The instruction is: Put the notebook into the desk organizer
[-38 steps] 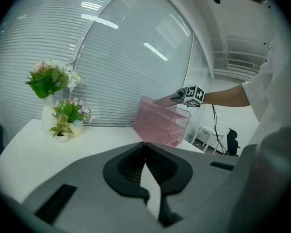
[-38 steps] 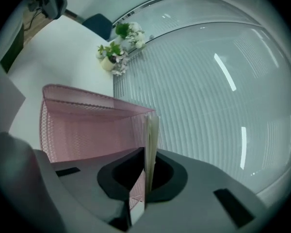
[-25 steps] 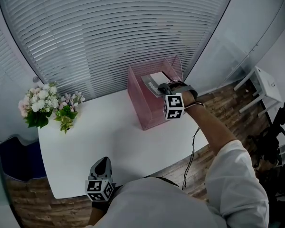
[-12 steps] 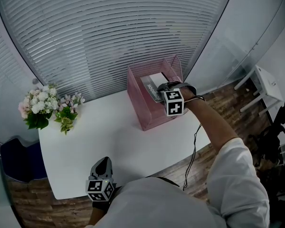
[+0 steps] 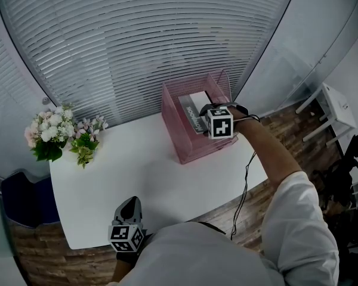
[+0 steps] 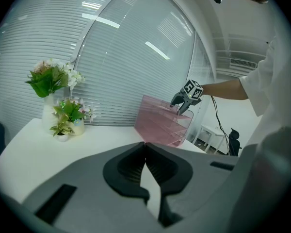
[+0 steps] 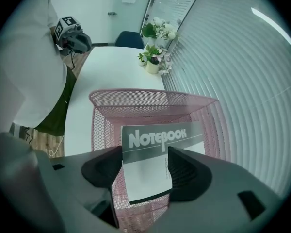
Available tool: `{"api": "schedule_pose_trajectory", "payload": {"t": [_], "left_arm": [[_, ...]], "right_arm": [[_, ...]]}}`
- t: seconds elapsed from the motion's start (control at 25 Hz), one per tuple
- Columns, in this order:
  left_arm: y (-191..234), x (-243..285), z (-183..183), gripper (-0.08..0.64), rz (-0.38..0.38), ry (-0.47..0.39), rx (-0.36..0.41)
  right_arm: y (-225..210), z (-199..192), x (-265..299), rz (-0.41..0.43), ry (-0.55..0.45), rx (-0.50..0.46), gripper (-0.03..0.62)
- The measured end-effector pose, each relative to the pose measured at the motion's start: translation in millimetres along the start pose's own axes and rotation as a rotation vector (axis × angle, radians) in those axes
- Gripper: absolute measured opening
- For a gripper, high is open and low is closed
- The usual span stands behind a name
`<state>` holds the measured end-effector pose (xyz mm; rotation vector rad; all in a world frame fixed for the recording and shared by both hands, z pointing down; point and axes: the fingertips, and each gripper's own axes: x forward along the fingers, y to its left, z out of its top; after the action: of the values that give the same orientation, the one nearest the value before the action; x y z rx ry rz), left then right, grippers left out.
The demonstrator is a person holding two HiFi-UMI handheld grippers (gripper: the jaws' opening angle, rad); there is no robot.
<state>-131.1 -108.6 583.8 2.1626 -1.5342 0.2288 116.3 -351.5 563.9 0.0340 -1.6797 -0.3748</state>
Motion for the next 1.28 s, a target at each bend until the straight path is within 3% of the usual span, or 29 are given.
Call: {"api": "schedule_pose_trajectory", "payload": {"t": [0.44, 0.84, 1.28], "left_arm": [[-5.4, 6.1, 4.1, 0.009, -0.020, 0.004, 0.012], [-17.2, 16.3, 7.3, 0.009, -0.071, 0.016, 0.040], [-37.7, 28.4, 12.3, 0.009, -0.149, 0.031, 0.090]], "right_arm": [[0.1, 0.2, -9.6, -0.022, -0.067, 0.097, 0.295], [7.4, -7.8, -34.0, -0.210, -0.162, 0.315, 0.238], [49.9, -2.1, -76.0, -0.411, -0.339, 0.656, 0.166]]}}
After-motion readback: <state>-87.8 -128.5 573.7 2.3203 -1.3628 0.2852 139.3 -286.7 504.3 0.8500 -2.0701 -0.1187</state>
